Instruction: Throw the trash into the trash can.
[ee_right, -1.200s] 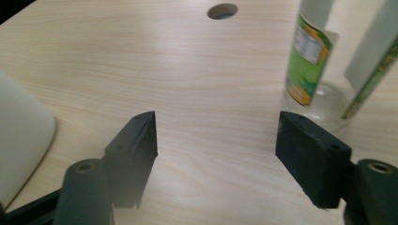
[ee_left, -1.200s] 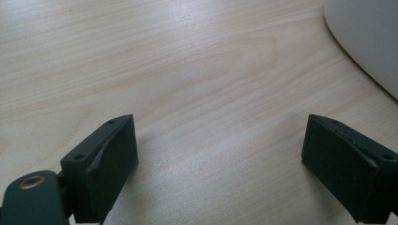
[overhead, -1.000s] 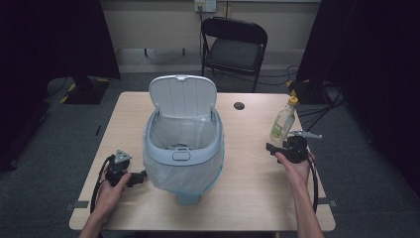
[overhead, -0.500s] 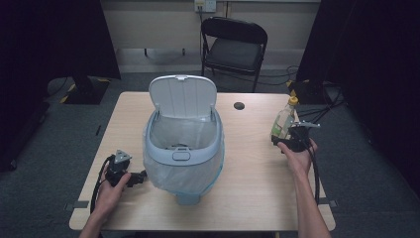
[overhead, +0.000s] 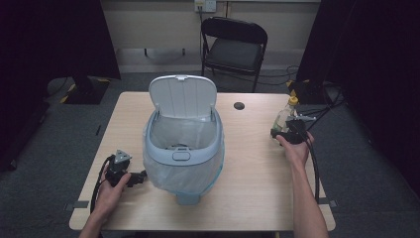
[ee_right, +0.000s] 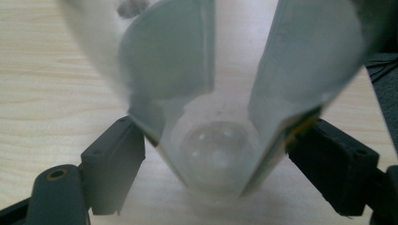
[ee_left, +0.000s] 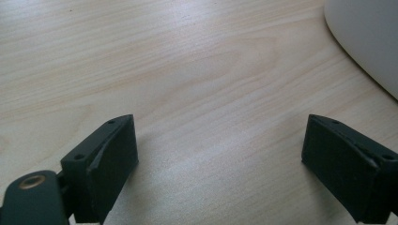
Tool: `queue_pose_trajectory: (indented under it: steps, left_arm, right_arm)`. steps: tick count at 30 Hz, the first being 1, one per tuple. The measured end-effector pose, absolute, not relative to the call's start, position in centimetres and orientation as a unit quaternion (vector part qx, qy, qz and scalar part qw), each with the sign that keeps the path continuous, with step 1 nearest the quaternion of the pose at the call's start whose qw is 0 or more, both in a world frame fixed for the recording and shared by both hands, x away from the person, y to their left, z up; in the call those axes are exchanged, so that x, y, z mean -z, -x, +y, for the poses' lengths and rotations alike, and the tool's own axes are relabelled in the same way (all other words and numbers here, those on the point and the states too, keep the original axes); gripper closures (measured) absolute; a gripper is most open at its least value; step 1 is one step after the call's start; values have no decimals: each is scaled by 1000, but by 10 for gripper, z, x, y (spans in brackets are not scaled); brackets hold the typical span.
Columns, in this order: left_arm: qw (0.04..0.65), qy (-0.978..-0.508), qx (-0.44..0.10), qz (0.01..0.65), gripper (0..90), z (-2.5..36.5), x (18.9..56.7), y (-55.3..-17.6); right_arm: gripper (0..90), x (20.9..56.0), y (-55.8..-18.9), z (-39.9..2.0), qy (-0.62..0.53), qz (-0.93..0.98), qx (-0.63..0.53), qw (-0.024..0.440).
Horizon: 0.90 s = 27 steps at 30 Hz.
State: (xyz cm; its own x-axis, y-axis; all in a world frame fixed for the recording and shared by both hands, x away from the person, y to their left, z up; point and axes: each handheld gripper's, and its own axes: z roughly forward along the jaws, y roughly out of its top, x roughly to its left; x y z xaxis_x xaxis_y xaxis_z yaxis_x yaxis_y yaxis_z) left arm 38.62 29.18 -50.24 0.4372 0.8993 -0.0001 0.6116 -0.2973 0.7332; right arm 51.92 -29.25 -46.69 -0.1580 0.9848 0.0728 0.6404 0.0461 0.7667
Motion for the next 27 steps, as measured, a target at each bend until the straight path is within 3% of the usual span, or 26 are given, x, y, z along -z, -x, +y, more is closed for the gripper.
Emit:
queue_pose_trajectory:
  steps: [6, 27]
  left_arm:
    - [338, -778, -212, 486, 104, 292, 502, -386]
    - [338, -778, -212, 485, 104, 292, 502, -386]
  right_arm:
    - [275, 469, -523, -287, -594, 678, -334, 275]
    - [280, 469, -481, -266, -548, 717, -342, 262]
